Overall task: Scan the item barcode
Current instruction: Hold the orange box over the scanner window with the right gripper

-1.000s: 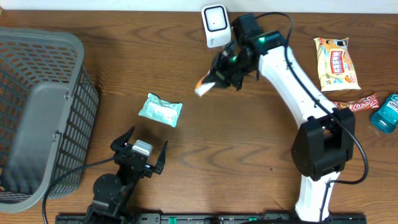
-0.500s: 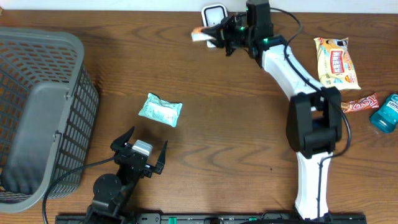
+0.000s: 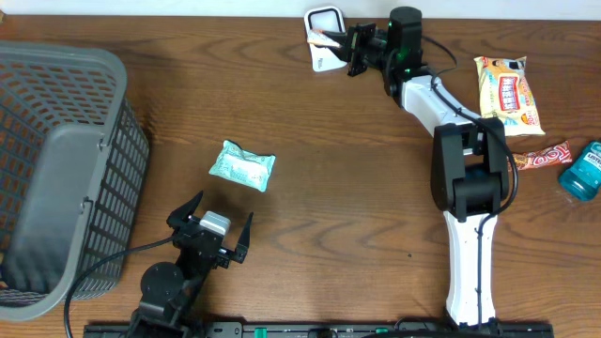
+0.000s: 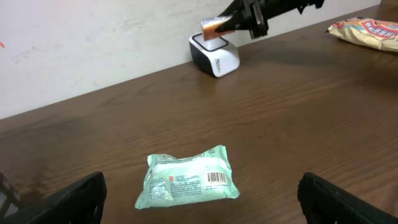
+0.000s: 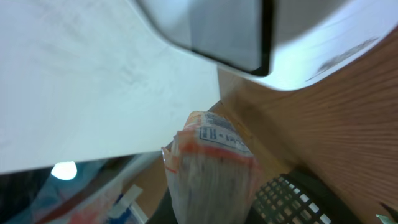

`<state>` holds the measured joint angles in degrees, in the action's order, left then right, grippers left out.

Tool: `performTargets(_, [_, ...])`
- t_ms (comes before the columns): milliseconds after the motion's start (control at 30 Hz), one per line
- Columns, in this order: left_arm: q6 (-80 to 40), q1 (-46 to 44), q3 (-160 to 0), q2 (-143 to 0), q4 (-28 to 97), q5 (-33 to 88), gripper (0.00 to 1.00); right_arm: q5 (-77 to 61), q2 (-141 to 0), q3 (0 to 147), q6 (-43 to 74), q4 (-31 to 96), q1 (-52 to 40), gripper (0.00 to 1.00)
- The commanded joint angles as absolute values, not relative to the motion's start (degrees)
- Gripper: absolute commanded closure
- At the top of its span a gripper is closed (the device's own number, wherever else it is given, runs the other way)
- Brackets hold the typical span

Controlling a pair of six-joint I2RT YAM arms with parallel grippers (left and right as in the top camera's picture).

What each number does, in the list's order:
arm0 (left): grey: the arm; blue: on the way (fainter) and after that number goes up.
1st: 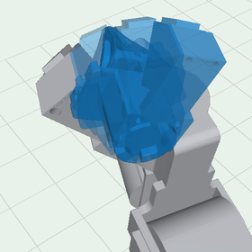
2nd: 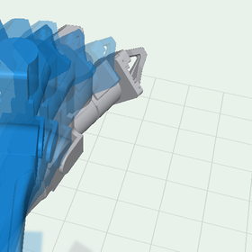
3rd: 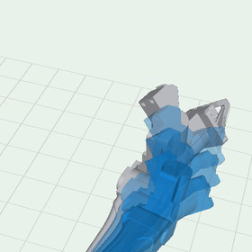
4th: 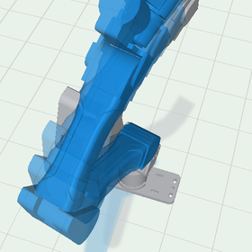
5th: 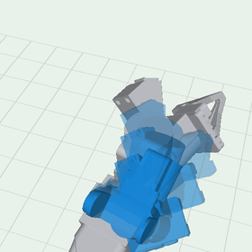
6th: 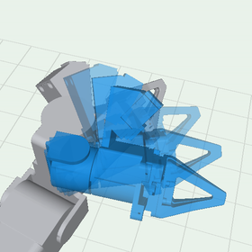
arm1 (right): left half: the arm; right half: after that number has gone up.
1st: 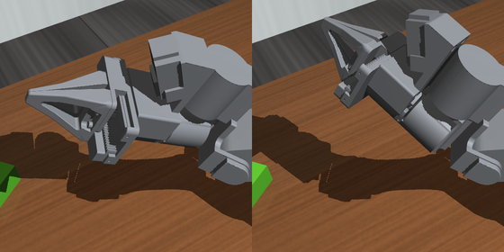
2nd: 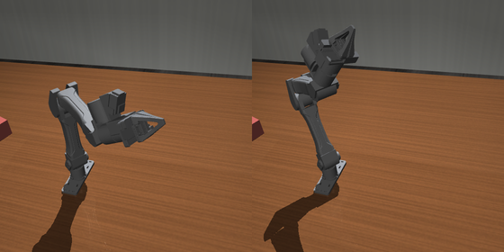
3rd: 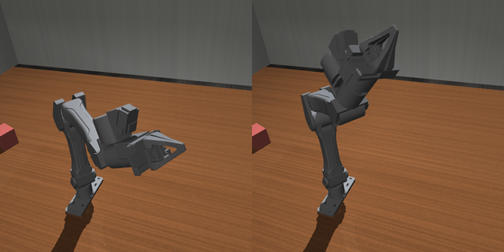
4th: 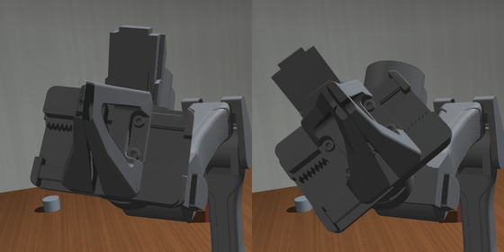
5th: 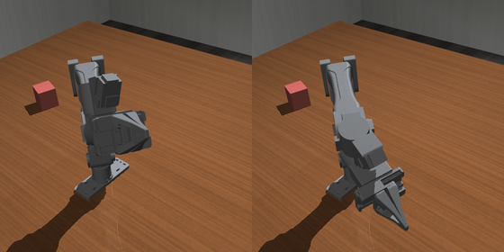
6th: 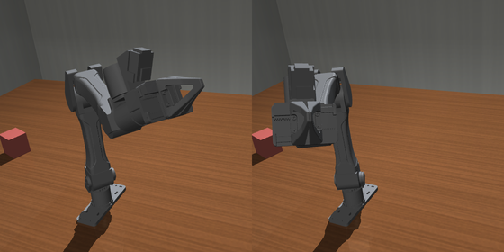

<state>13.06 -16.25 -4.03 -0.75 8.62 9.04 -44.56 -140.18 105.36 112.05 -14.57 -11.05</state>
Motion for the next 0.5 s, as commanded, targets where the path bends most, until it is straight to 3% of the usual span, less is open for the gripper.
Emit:
performTargets(0, [12.34,-16.47,-3.09,-0.62,9.98,9.39,0.02,-43.88,-140.62,105.75,113.91,-14.83,-11.07,0.98])
performTargets(467, [12.34,-16.47,-3.09,-0.62,9.98,9.39,0.02,-39.90,-140.66,106.06,109.47,-17.06,-11.07,0.98])
